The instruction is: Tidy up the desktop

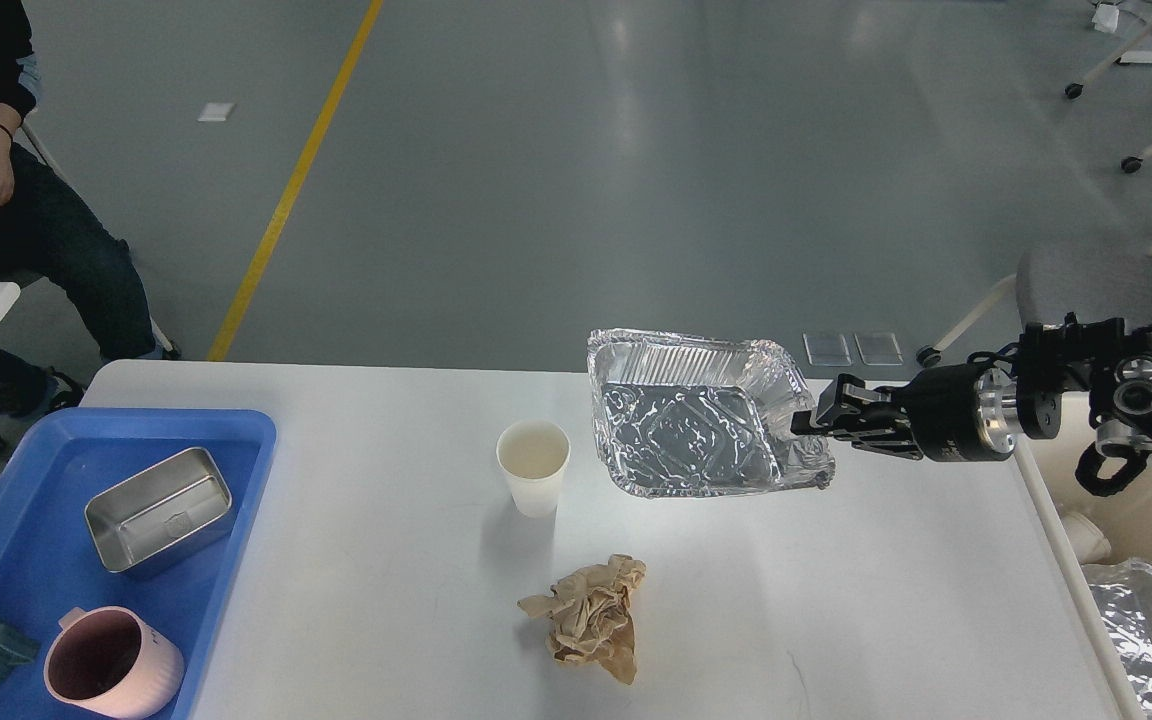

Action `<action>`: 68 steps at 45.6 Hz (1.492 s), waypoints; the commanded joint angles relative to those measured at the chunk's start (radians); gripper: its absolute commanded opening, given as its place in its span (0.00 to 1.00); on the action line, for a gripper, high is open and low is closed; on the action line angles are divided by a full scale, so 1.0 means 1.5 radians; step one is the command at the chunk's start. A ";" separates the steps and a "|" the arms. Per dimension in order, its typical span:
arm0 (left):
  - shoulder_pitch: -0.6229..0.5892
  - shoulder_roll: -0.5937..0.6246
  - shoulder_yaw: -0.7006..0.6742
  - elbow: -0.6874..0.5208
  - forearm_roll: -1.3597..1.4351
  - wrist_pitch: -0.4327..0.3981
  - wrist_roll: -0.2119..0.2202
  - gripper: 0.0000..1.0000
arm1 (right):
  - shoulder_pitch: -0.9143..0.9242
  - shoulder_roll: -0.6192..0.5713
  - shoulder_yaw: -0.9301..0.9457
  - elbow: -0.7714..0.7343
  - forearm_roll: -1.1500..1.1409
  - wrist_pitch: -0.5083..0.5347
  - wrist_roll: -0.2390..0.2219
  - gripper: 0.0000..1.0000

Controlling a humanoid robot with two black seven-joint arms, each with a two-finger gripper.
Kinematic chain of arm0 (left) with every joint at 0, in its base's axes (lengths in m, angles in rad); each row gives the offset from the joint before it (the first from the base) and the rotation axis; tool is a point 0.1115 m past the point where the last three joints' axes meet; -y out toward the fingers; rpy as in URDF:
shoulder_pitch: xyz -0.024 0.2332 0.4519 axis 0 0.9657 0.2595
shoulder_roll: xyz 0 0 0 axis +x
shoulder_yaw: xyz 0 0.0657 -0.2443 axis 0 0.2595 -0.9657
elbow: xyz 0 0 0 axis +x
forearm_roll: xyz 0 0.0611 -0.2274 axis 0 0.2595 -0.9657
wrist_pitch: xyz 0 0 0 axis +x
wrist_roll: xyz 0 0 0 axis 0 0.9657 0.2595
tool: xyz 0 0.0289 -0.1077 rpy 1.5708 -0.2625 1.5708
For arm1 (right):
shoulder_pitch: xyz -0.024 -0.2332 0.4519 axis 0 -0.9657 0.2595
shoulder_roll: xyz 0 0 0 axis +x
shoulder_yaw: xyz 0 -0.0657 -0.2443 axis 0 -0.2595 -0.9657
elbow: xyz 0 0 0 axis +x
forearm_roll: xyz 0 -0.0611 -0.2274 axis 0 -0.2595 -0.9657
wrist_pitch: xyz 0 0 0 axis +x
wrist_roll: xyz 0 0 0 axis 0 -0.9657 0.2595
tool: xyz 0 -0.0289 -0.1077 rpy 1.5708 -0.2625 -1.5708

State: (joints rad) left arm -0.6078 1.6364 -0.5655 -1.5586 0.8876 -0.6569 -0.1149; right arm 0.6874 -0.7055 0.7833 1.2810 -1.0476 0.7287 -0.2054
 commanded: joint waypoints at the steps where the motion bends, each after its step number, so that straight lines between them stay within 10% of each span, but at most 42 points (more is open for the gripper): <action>1: -0.012 0.069 -0.020 -0.001 -0.001 -0.090 -0.031 0.98 | 0.000 0.000 0.007 0.000 0.001 0.000 0.000 0.00; 25: -0.098 0.055 -0.024 0.015 0.002 -0.120 0.006 0.98 | 0.000 -0.001 0.011 0.000 0.001 0.001 0.000 0.00; 35: -0.206 -0.204 -0.019 0.091 0.067 -0.125 0.175 0.98 | 0.000 -0.005 0.012 0.002 0.002 0.002 0.000 0.00; 56: -0.275 -0.665 0.034 0.394 0.120 -0.137 0.315 0.98 | -0.004 -0.020 0.015 0.003 0.005 0.005 0.001 0.00; 68: -0.293 -0.822 0.049 0.472 0.120 -0.137 0.322 0.99 | -0.009 -0.021 0.017 0.002 0.005 0.005 0.002 0.00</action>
State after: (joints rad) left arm -1.0397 0.4962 -0.4945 -0.9008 1.0678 -0.8624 0.3630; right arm 0.6801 -0.7344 0.8070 1.2840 -1.0399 0.7363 -0.2025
